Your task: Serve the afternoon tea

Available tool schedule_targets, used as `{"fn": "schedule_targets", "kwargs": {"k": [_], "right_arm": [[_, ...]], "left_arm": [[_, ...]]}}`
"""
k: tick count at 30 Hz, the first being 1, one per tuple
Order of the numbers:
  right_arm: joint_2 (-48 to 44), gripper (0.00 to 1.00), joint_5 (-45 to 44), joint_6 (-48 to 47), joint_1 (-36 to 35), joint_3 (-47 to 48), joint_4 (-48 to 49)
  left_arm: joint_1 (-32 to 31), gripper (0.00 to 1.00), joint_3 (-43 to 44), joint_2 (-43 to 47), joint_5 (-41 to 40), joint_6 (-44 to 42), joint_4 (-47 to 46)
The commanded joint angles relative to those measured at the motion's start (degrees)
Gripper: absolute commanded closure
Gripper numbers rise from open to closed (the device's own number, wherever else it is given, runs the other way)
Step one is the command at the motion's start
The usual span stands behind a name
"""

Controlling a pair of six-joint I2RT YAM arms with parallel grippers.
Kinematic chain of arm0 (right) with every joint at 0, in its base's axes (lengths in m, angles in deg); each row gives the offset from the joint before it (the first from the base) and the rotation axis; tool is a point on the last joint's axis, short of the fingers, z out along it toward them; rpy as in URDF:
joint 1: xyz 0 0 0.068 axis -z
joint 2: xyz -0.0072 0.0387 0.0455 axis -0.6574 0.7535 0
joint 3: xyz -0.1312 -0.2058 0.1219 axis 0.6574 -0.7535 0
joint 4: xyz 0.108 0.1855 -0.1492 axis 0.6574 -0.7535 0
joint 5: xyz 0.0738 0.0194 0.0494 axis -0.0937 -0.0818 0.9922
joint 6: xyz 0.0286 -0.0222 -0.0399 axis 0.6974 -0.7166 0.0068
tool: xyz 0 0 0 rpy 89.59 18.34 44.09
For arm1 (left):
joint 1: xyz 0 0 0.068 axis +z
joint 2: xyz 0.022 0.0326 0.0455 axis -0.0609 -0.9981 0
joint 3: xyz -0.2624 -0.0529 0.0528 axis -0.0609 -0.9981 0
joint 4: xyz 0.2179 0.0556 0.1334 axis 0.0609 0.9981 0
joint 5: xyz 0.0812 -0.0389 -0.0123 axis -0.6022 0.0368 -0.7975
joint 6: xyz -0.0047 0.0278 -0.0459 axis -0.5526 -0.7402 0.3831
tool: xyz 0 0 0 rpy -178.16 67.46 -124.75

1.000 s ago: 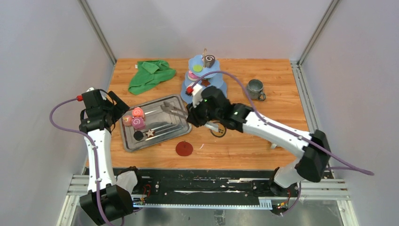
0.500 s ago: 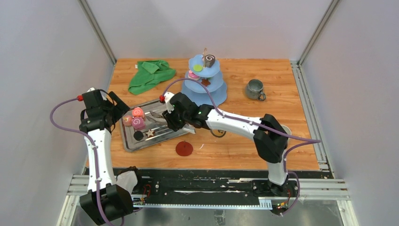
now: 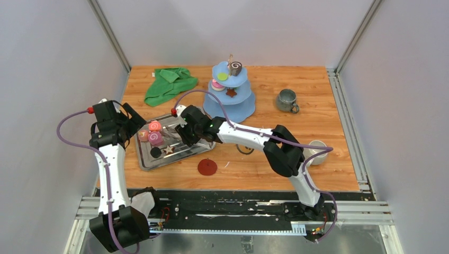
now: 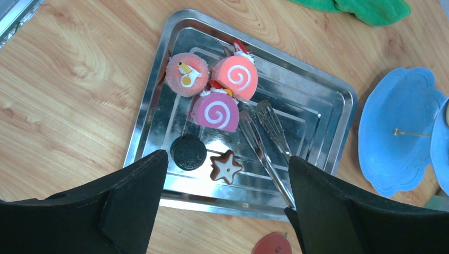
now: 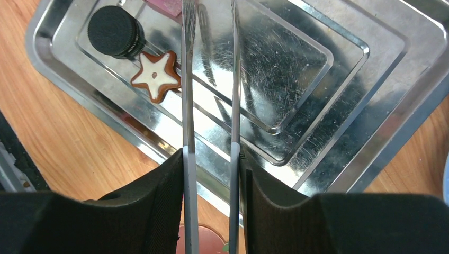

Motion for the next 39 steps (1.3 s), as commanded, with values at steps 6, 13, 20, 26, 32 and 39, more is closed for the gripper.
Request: {"fn": "schedule_targets", "kwargs": {"k": [6, 13, 20, 26, 32, 39], "right_arm": [[3.30, 0.58, -0.18, -0.13, 0.02, 4.57, -0.89], [6.59, 0.58, 0.23, 0.55, -0.01, 8.18, -1.21], [7.31, 0.59, 0.44, 0.40, -0.03, 9.85, -1.47], [5.58, 0.70, -0.42, 0.49, 0.00, 7.22, 0.47], [5.71, 0.62, -0.32, 0.29, -0.03, 7.85, 0.73], [6.41, 0.60, 0.35, 0.06, 0.00, 9.24, 0.72]], "left_arm": [[-0.27, 0.11, 0.41, -0.63, 0.52, -0.67, -0.43], [-0.29, 0.11, 0.25, -0.83, 0.78, -0.69, -0.63], [-0.25, 0.11, 0.09, -0.57, 0.79, -0.66, -0.70], [-0.23, 0.11, -0.03, -0.72, 0.86, -0.56, -0.69], [-0.24, 0.11, -0.02, -0.63, 0.94, -0.56, -0.68], [-0.31, 0.11, -0.03, -0.54, 0.95, -0.61, -0.63]]}}
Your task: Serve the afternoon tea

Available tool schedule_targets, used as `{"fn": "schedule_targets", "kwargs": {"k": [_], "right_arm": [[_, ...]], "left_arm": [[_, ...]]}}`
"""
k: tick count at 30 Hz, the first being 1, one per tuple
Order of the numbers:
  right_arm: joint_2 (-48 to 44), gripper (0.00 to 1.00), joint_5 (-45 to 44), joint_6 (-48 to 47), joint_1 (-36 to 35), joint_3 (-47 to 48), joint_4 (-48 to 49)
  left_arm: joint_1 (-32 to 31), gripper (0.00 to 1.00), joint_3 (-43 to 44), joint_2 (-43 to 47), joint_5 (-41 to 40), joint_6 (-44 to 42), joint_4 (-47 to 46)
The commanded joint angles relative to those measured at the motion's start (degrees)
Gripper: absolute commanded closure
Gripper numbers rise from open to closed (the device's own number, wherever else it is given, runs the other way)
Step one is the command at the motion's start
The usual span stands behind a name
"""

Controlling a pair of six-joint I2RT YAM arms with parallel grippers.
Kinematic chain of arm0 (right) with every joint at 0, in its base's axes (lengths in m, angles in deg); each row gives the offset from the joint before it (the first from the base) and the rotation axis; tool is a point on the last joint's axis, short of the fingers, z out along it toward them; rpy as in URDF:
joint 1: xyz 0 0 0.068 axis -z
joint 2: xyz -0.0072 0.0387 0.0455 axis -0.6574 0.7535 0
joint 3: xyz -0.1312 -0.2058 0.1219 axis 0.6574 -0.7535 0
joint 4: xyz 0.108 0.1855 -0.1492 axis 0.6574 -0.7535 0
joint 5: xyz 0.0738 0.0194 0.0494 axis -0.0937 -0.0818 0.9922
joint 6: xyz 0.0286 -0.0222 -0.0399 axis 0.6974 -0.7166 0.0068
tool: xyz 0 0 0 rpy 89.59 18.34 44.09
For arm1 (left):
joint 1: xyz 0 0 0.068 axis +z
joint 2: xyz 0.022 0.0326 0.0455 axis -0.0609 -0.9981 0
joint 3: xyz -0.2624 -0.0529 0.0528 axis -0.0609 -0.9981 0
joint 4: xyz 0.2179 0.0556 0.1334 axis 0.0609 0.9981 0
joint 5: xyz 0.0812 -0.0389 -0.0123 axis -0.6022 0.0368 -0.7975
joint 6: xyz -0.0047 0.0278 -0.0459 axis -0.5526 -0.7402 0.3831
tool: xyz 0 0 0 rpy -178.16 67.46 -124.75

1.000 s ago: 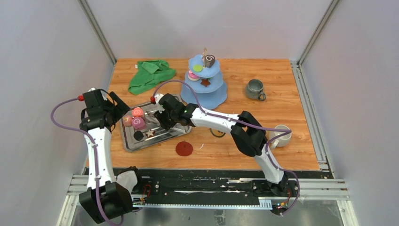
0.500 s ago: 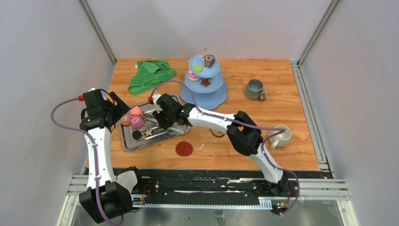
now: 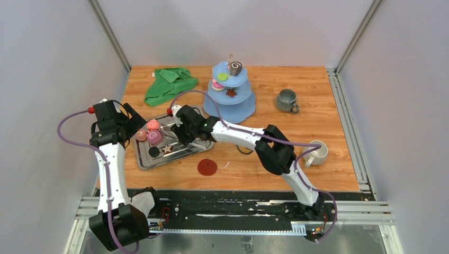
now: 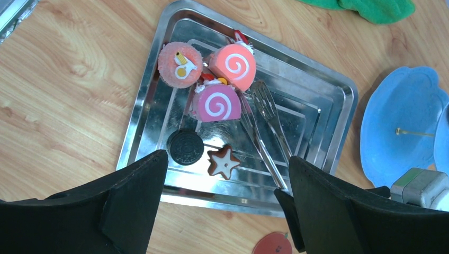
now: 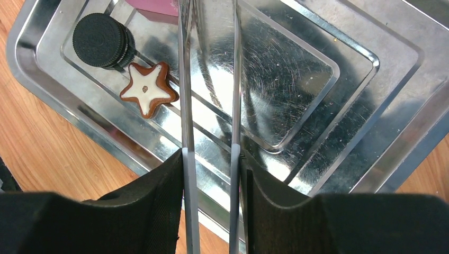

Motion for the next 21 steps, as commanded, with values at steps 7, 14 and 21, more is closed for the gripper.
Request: {"fn": "schedule_targets", "kwargs": {"k": [7, 14, 21], "right_arm": [[-2.25, 0.60, 2.37, -1.90, -0.06, -0.61, 4.39], [-4.28, 0.59, 2.72, -5.25, -0.20, -2.87, 4.33], [-8.88, 0.60, 3.97, -9.04, -0.19, -8.50, 4.42]], "left_arm": [[-0.24, 0.11, 0.14, 0.02, 0.90, -0.65, -0.61], [-0.24, 0.11, 0.28, -0.08, 0.82, -0.65, -0.62], [-0.25, 0.11, 0.44, -0.13, 0.73, -0.76, -0.64]]}}
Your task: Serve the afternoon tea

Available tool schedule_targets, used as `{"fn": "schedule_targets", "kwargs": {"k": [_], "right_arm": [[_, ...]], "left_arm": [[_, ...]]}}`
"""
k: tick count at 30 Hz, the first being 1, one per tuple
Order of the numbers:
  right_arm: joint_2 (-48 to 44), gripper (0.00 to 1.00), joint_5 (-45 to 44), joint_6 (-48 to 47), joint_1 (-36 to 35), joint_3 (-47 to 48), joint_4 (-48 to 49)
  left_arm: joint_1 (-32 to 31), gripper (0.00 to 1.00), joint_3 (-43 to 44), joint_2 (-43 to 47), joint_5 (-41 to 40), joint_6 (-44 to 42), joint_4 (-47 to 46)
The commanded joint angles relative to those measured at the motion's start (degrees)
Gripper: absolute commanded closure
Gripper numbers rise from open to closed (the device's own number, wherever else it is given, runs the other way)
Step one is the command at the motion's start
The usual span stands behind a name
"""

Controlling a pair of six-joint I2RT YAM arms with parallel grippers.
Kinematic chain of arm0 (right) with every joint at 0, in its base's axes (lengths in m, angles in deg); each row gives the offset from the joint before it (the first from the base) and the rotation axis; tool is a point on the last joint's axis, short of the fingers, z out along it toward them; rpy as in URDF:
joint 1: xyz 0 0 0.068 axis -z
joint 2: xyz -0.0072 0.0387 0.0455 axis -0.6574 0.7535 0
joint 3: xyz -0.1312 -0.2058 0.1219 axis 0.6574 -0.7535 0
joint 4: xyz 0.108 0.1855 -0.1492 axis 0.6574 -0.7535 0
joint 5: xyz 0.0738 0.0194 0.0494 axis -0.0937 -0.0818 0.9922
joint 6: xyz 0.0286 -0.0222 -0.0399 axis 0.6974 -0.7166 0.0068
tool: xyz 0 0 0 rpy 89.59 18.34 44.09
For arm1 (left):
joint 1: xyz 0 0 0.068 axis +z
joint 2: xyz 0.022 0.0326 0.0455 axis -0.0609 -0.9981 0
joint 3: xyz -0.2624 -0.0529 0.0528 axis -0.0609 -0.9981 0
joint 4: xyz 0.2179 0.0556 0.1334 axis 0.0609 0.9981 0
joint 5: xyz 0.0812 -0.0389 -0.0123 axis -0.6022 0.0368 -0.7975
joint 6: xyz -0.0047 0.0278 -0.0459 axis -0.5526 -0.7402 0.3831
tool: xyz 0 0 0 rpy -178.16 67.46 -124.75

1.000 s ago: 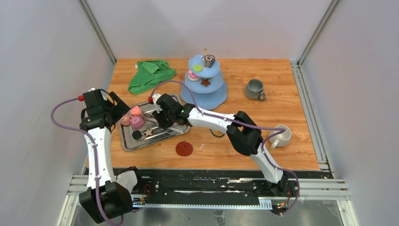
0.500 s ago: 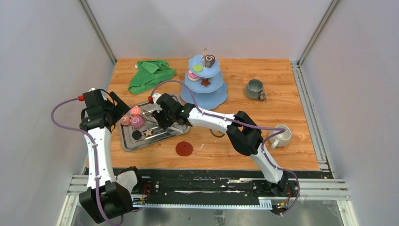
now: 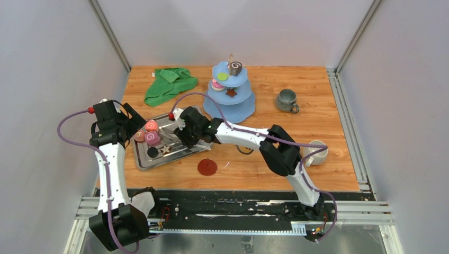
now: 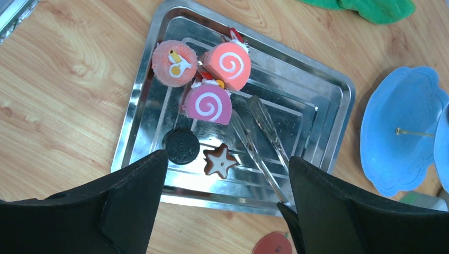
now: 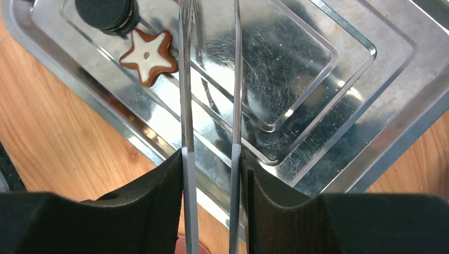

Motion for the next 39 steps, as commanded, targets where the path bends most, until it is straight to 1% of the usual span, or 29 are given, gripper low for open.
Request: {"fn": "schedule_targets", "kwargs": {"k": [1, 5, 7, 13, 17, 22, 29, 35, 39], "right_arm": [[-5.89, 0.60, 2.20, -3.78, -0.21, -3.16, 2.26], [-6.47, 0.60, 0.58, -3.16, -0.11, -3.52, 2.40], [-5.64, 0.60, -1.55, -2.01, 0.00, -2.06, 1.60], [-2.51, 0.60, -3.79, 2.00, 0.79, 2.02, 0.51], [0.59, 0.61, -3.60, 2.72, 0.90, 6.60, -2.03], [2.50, 0.61, -2.03, 2.99, 0.83, 8.90, -2.30], [2.81, 0.60, -0.09, 2.70, 0.64, 9.23, -1.60], [0.66, 0.60, -0.45, 2.15, 0.55, 5.63, 0.36], [0.92, 0.60, -0.04, 2.24, 0.50, 6.22, 0.06]], "left_arm": [[-0.27, 0.11, 0.49, -0.15, 0.80, -0.72, -0.62], [-0.19, 0.11, 0.53, -0.16, 0.87, -0.67, -0.61], [-0.18, 0.11, 0.67, -0.13, 0.99, -0.67, -0.66], [-0.23, 0.11, 1.01, 0.19, 1.07, -0.67, -0.34], [-0.22, 0.11, 1.18, 0.33, 1.16, -0.72, -0.15], [-0.26, 0.11, 1.20, 0.34, 0.95, -0.68, -0.02], [-0.22, 0.11, 1.11, 0.38, 0.91, -0.85, -0.06], [-0.21, 0.11, 0.94, 0.26, 0.82, -0.76, -0.06], [-0.24, 0.11, 1.02, 0.01, 0.82, -0.76, -0.05]]}}
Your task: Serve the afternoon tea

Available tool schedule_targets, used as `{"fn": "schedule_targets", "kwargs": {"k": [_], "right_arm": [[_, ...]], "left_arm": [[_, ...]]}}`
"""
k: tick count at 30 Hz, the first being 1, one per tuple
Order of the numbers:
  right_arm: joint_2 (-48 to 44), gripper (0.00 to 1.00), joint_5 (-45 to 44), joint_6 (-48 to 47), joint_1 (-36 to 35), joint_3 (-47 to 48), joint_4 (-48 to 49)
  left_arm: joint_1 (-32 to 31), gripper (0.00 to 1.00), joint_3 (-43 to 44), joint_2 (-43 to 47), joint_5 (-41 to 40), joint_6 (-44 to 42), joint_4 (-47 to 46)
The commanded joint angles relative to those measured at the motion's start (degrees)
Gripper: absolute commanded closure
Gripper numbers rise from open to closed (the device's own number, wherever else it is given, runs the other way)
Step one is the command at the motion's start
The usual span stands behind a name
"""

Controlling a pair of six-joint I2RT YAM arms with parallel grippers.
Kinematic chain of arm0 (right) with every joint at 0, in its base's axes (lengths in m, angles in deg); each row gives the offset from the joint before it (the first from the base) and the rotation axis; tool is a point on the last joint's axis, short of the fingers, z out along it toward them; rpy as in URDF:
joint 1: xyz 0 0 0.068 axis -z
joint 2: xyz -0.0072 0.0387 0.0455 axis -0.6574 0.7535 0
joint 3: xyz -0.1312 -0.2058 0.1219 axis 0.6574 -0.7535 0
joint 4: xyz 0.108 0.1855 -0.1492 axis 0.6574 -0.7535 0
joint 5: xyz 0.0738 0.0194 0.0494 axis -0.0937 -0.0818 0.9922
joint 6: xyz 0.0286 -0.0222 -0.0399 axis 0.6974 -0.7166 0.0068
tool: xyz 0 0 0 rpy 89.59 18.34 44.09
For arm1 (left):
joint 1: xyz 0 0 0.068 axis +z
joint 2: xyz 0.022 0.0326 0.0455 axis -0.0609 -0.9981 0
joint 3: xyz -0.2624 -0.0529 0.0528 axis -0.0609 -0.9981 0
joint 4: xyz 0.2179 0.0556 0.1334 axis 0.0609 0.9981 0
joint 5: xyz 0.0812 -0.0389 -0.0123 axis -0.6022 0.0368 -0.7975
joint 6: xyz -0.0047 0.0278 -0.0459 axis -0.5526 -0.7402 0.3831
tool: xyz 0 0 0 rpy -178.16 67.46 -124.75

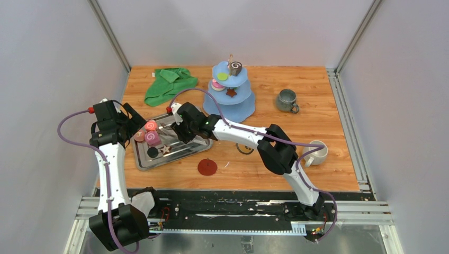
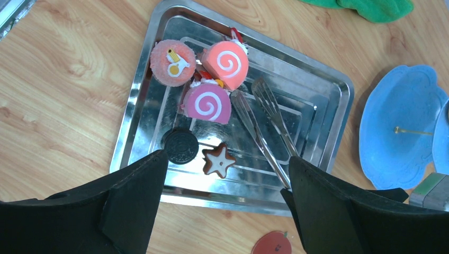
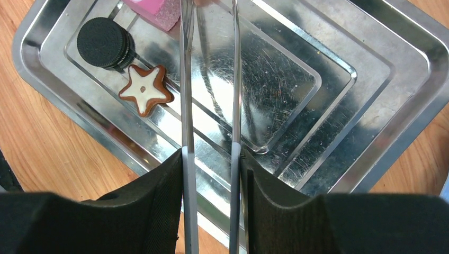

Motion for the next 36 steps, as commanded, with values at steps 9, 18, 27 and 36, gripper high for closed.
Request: {"fn": "schedule_targets", "kwargs": {"k": [9, 18, 27, 36], "right_arm": [[-0.41, 0.59, 1.84, -0.47, -0.67, 1.85, 1.04], [1.23, 0.57, 1.55, -0.38, -1.06, 4.34, 0.64], [3.86, 0.57, -0.29, 0.13, -1.07, 8.29, -1.33], [5.82, 0.57, -1.51, 0.72, -1.12, 10.44, -3.07]], "left_arm": [[-0.23, 0.11, 0.98, 0.37, 0.44, -0.93, 0.01], [-0.23, 0.11, 0.94, 0.41, 0.45, -0.98, 0.00], [-0.27, 0.11, 0.76, 0.39, 0.45, -1.00, -0.07], [-0.23, 0.11, 0.68, 0.46, 0.38, -1.00, -0.06]]}}
